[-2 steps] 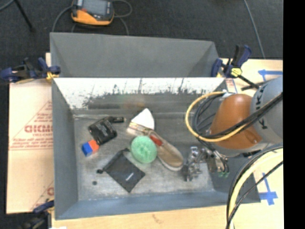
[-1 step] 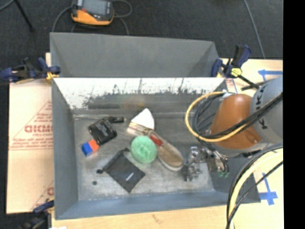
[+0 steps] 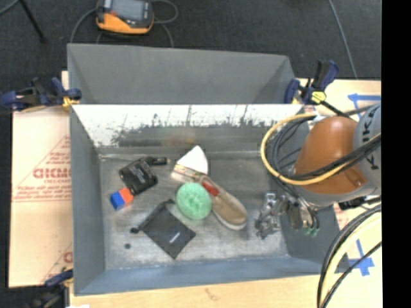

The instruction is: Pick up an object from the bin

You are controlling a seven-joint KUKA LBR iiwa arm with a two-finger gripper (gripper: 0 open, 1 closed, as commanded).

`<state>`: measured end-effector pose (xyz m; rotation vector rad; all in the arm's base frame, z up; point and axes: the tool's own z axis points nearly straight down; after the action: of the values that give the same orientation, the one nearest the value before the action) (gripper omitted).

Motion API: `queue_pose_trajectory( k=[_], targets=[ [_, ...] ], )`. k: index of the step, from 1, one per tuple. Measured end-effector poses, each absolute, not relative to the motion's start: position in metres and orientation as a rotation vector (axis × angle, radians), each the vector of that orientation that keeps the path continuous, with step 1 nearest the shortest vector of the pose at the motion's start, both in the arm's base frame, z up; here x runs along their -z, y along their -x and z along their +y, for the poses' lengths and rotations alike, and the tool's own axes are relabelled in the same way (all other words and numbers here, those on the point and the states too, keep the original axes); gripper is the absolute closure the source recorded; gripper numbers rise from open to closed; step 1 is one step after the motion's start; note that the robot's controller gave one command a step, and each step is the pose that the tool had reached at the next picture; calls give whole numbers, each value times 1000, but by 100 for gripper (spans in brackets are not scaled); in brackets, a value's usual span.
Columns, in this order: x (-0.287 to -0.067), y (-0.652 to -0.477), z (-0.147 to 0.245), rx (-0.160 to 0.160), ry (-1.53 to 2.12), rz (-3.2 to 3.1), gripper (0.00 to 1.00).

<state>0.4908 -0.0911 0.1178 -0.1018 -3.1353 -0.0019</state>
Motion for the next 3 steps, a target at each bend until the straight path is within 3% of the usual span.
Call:
queue_pose_trajectory(
  k=[1, 2, 3],
  targets=[
    [-161, -507, -87, 0, 128, -3144, 100],
    [-168, -491, -44, -2, -89, -3142, 100],
    [-196, -545, -78, 1, -554, -3095, 100]
  ],
)
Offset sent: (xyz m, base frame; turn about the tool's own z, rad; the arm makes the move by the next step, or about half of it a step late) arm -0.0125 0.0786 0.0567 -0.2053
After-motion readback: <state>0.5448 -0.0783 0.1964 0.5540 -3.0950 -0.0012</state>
